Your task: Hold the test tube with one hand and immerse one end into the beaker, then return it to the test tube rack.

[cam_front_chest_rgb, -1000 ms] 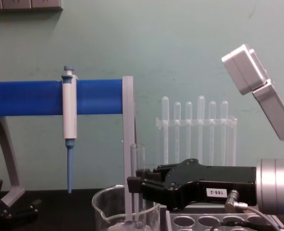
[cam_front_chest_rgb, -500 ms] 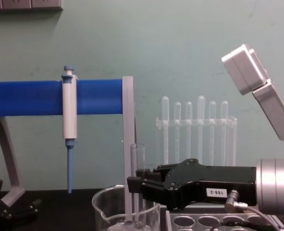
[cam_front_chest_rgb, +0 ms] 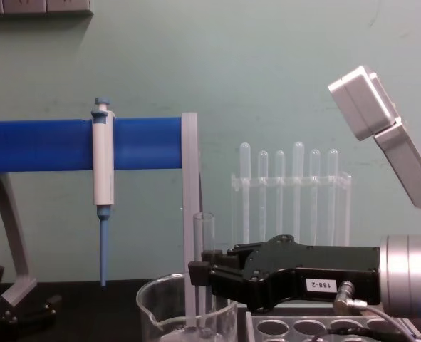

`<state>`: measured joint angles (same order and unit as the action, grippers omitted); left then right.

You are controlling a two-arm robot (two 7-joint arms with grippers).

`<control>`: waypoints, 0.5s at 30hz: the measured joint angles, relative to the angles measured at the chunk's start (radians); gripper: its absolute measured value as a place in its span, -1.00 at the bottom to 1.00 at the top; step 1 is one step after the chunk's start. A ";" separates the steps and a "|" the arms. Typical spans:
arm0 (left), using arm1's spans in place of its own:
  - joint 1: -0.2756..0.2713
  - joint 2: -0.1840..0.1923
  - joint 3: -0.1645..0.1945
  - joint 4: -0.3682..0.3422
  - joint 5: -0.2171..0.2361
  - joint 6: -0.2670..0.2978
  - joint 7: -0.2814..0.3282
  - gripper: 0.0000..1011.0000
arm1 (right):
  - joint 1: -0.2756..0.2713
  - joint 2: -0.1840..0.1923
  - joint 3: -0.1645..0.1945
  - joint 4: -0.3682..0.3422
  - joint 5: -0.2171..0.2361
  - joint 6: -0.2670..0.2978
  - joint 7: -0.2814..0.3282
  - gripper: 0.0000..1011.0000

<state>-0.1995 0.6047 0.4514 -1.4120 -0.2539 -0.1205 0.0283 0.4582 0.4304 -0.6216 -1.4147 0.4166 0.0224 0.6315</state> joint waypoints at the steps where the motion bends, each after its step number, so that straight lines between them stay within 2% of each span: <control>1: 0.000 0.000 0.000 0.000 0.000 0.000 0.000 0.98 | 0.000 0.000 0.000 0.000 0.000 0.000 0.000 -0.56; 15: 0.000 0.000 0.000 0.000 0.000 0.000 0.000 0.98 | 0.000 0.000 0.000 0.000 0.000 0.000 0.000 -0.56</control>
<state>-0.1995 0.6047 0.4514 -1.4120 -0.2539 -0.1205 0.0283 0.4581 0.4304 -0.6216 -1.4147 0.4166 0.0224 0.6315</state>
